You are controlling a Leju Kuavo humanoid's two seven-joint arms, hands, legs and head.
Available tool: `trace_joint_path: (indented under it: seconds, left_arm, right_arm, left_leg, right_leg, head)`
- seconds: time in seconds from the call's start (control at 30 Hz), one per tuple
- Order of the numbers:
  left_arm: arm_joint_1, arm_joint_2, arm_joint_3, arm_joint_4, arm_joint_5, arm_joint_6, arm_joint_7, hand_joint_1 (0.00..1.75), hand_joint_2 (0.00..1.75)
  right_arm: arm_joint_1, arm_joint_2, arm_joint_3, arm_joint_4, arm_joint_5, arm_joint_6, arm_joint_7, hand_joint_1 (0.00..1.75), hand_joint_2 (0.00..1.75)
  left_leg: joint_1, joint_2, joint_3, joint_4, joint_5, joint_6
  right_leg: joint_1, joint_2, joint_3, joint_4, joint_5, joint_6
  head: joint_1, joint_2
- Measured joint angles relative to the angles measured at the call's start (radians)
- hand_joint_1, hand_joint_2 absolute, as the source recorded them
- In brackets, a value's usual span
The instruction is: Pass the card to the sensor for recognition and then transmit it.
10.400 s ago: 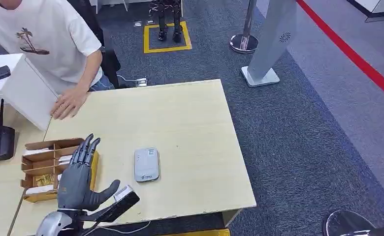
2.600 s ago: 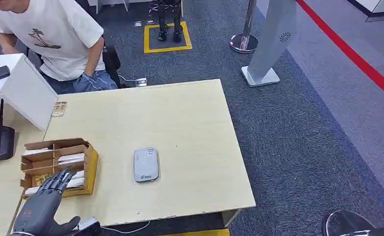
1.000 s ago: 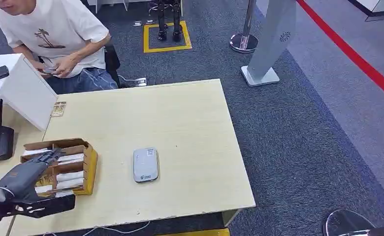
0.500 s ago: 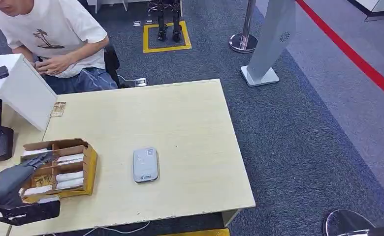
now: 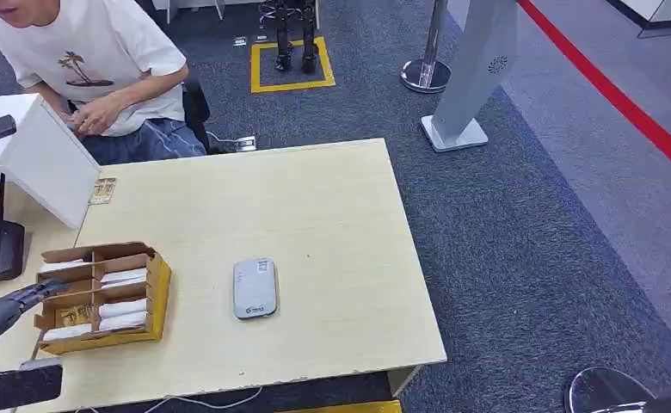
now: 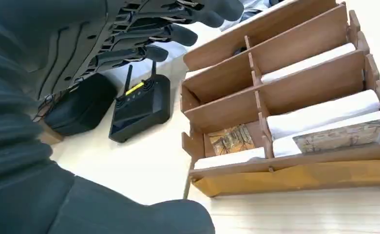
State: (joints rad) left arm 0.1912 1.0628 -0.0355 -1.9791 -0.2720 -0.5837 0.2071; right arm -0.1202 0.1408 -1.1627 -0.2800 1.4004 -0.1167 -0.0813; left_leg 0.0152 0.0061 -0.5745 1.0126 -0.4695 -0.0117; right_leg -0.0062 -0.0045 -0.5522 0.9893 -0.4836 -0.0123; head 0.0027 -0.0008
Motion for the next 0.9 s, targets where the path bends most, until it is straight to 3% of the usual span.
trace_joint_path:
  seconds: [0.17,0.27,0.43,0.67,0.9]
  left_arm:
    - [0.006,-0.013,0.002,-0.001,-0.076,0.055,-0.005,0.0,1.75]
    - [-0.019,-0.085,-0.023,0.003,-0.236,0.11,-0.029,0.0,1.75]
    - [-0.023,-0.206,-0.079,0.02,-0.394,0.179,-0.044,0.0,1.75]
    - [0.008,-0.328,-0.124,0.035,-0.447,0.215,-0.048,0.0,1.75]
    - [0.036,-0.378,-0.138,0.04,-0.455,0.226,-0.045,0.0,1.75]
  right_arm:
    - [-0.001,0.0,0.0,0.0,-0.008,0.0,0.0,0.0,1.75]
    - [-0.001,0.0,0.0,0.0,-0.018,-0.002,-0.002,0.0,1.75]
    - [0.001,0.002,0.0,0.0,-0.027,-0.002,-0.003,0.0,1.75]
    - [0.001,0.005,0.0,0.0,-0.027,-0.002,-0.003,0.0,1.75]
    - [0.001,0.005,0.0,0.0,-0.024,-0.002,-0.002,0.0,1.75]
  left_leg:
    - [0.0,0.0,0.0,0.0,0.0,0.0]
    - [-0.001,-0.001,0.0,0.0,0.0,0.0]
    - [-0.002,0.0,0.0,0.0,0.0,0.0]
    - [-0.001,0.0,0.0,0.0,0.0,0.0]
    - [-0.001,0.0,0.0,0.0,0.0,0.0]
  right_leg:
    - [0.0,0.0,0.0,0.0,0.0,0.0]
    - [-0.001,-0.001,0.0,0.0,0.0,0.0]
    - [-0.001,-0.001,0.0,-0.001,0.0,0.0]
    - [-0.001,-0.001,0.0,-0.001,0.0,0.0]
    - [-0.001,-0.001,0.0,-0.001,0.0,0.0]
  head:
    - [0.0,0.0]
    - [0.0,0.0]
    - [0.0,0.0]
    - [0.0,0.0]
    - [0.0,0.0]
